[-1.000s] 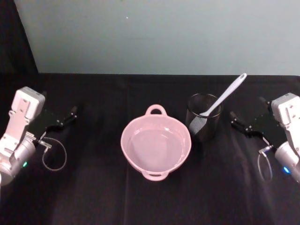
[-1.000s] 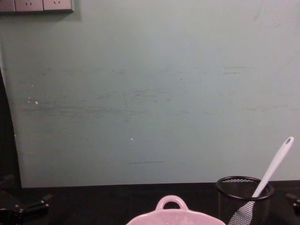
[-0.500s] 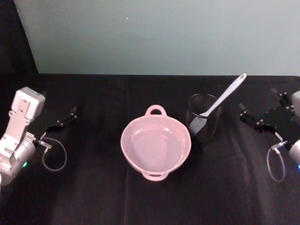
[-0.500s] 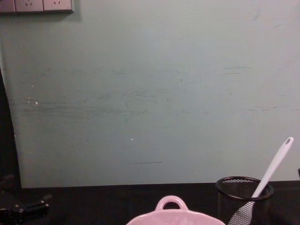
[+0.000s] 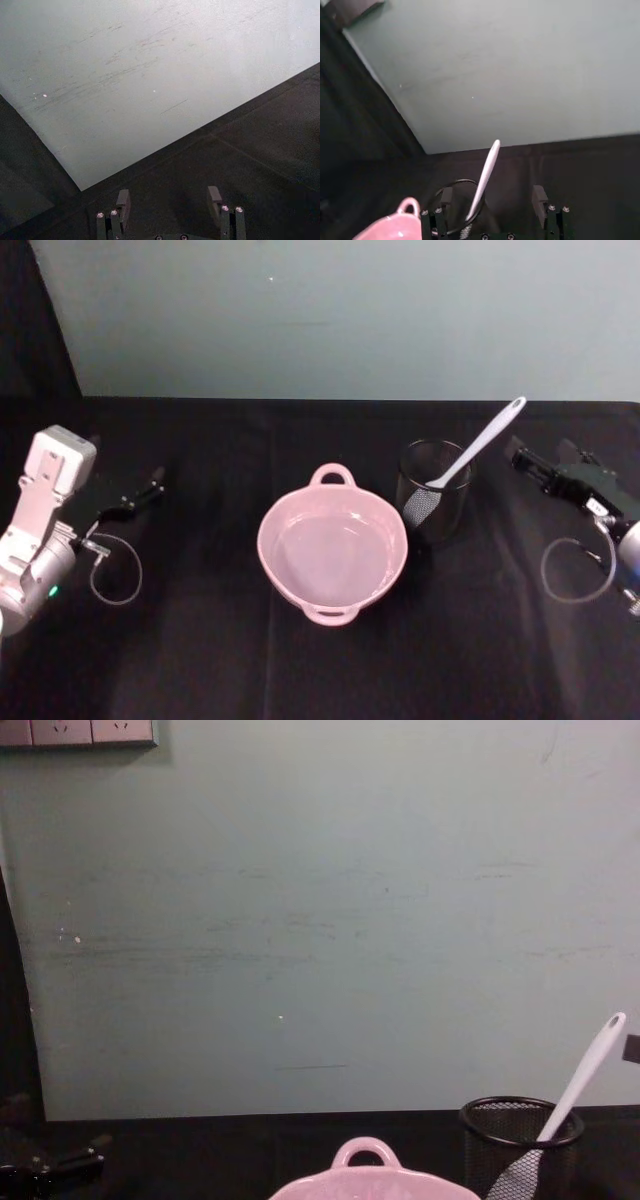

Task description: Use the one hand to pick up the spoon and stir the clear water in the bowl.

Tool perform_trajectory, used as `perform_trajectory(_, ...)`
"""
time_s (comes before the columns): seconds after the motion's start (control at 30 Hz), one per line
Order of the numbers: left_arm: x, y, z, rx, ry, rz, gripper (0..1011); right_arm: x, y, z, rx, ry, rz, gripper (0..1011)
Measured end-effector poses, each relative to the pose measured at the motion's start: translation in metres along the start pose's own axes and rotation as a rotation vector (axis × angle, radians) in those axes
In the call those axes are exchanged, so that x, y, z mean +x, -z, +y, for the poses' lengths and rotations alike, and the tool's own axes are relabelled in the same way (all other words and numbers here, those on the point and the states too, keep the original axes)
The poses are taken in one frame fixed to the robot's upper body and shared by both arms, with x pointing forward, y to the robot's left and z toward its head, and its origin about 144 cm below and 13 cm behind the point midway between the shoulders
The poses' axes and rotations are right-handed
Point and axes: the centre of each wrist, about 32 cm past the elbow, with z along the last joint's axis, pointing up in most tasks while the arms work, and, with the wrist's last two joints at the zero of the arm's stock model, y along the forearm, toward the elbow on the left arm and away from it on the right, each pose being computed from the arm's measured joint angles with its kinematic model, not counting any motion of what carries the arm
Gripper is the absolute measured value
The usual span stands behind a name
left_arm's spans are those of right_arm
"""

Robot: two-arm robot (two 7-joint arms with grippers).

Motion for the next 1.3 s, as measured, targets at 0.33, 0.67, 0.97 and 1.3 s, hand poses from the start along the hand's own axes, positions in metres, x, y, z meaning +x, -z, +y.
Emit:
perform_trajectory(0.33, 0.0, 0.0, 0.0, 0.0, 0.0, 0.0, 1011, 0.002, 0.002, 0.024, -0.026, 0.017, 0.236, 1003)
perform_trajectory(0.67, 0.0, 0.0, 0.0, 0.0, 0.0, 0.0, 1011, 0.002, 0.007, 0.05, -0.011, 0.025, 0.304, 1003)
perform_trajectory(0.97, 0.0, 0.0, 0.0, 0.0, 0.0, 0.0, 1011, -0.003, 0.008, 0.067, 0.006, 0.011, 0.306, 1003)
perform_trajectory(1.3, 0.0, 0.0, 0.0, 0.0, 0.0, 0.0, 1011, -0.008, 0.009, 0.073, 0.014, 0.008, 0.278, 1003)
